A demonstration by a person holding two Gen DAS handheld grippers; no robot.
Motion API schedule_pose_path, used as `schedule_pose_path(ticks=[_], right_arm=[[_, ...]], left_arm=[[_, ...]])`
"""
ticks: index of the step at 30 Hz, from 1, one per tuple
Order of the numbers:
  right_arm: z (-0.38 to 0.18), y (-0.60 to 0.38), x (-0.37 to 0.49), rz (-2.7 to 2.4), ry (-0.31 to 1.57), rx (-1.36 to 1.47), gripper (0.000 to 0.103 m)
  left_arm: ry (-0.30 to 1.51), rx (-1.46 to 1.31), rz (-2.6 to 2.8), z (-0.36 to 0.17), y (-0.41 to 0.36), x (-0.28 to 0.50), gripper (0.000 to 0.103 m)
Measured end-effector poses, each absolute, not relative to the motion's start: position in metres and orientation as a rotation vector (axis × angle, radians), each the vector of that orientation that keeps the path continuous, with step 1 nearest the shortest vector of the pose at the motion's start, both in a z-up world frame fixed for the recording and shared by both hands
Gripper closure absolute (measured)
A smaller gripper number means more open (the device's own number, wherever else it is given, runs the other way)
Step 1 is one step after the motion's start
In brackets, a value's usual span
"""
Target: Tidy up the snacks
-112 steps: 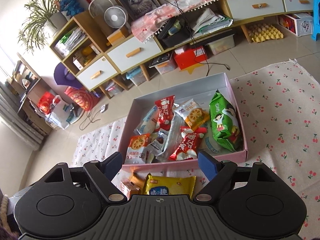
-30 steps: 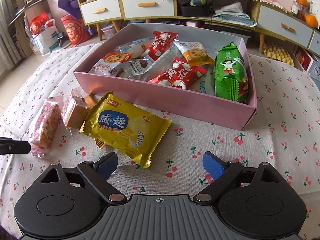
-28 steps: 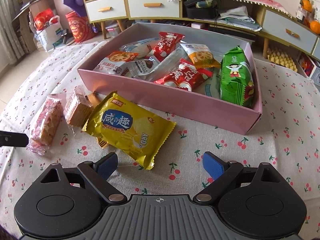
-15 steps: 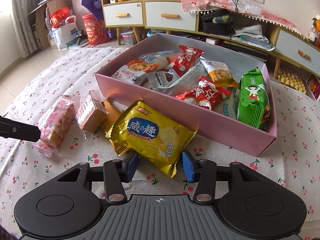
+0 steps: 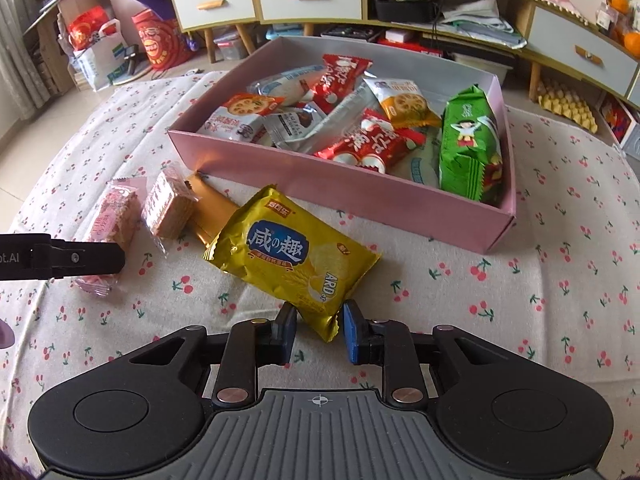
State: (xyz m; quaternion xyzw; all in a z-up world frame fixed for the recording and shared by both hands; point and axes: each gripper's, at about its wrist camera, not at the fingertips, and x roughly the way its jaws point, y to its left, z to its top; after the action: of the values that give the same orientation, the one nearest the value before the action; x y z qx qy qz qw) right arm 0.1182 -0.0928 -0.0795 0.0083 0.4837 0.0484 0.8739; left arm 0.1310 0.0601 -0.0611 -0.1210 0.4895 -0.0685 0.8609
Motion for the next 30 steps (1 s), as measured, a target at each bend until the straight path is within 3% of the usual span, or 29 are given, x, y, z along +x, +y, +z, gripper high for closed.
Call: schedule_pose_path(ticks=[6,8,9,10,11,15,22,24,25,30], right_arm=[[-0.077,-0.101,0.112,0.152,1.051,0.058,0.079],[-0.077,-0.103,0.110,0.178,1.048,0.067,0.071],[-0.077,-0.104,0.110,0.185,1.044,0.067,0.060],[-0.077,-0.105,0.109,0.185,1.037,0.065,0.053],[-0.077,-0.105,0.110,0.181,1.028,0.061,0.038],[-0.079,-0.106,0.112,0.191,1.006,0.035,0.033],[-0.084,-0.104,0.117,0.209,0.984,-0.014,0.026],[-0.086,-0.101,0.118,0.214,0.972,-0.036,0.025],[-0.086,-0.099,0.119,0.220,0.965,-0.051,0.024],[-0.089,-0.089,0.119,0.243,0.930,-0.115,0.024]], left_arm=[[1.005,-0.117,-0.112,-0.066,0.045,0.128,0.035],[0.994,-0.069,-0.105,-0.065,0.043,0.127,0.045],[0.990,-0.051,-0.104,-0.065,0.043,0.127,0.054],[0.987,-0.036,-0.107,-0.065,0.044,0.126,0.058],[0.986,-0.023,-0.119,-0.065,0.045,0.126,0.059],[1.001,-0.007,-0.176,-0.064,0.052,0.127,0.064],[1.051,-0.057,-0.199,-0.060,0.069,0.126,0.060],[1.037,-0.058,-0.191,-0.058,0.071,0.125,0.041],[1.030,-0.059,-0.186,-0.057,0.071,0.125,0.036],[1.028,-0.040,-0.186,-0.058,0.064,0.128,0.032]])
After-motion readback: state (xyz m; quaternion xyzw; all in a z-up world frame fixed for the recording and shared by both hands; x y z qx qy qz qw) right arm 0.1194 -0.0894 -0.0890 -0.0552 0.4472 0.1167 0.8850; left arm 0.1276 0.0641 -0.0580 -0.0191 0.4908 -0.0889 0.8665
